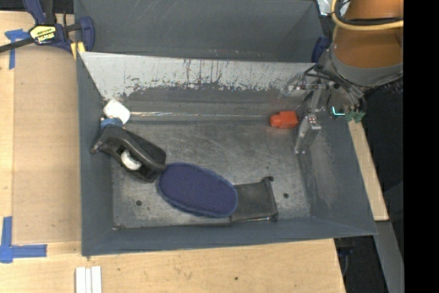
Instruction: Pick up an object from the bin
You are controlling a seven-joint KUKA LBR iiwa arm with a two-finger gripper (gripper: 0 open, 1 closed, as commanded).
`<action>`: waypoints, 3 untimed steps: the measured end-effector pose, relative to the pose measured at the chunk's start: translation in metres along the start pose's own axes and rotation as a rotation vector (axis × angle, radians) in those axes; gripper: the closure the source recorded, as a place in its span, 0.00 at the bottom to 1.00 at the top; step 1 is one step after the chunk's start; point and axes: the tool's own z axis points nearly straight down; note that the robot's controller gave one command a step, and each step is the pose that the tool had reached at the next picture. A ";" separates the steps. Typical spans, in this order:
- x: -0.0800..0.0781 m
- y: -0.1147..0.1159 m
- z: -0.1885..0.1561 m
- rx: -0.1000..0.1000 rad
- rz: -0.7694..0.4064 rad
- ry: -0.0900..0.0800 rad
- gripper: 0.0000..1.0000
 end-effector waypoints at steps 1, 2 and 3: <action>-0.029 -0.019 0.132 0.001 -0.044 -0.008 0.00; -0.027 -0.020 0.141 0.002 -0.140 -0.008 0.00; -0.033 -0.027 0.140 -0.003 -0.161 -0.002 0.00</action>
Offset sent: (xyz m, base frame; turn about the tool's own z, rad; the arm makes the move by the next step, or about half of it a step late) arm 0.0298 -0.0199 -0.1449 -0.0443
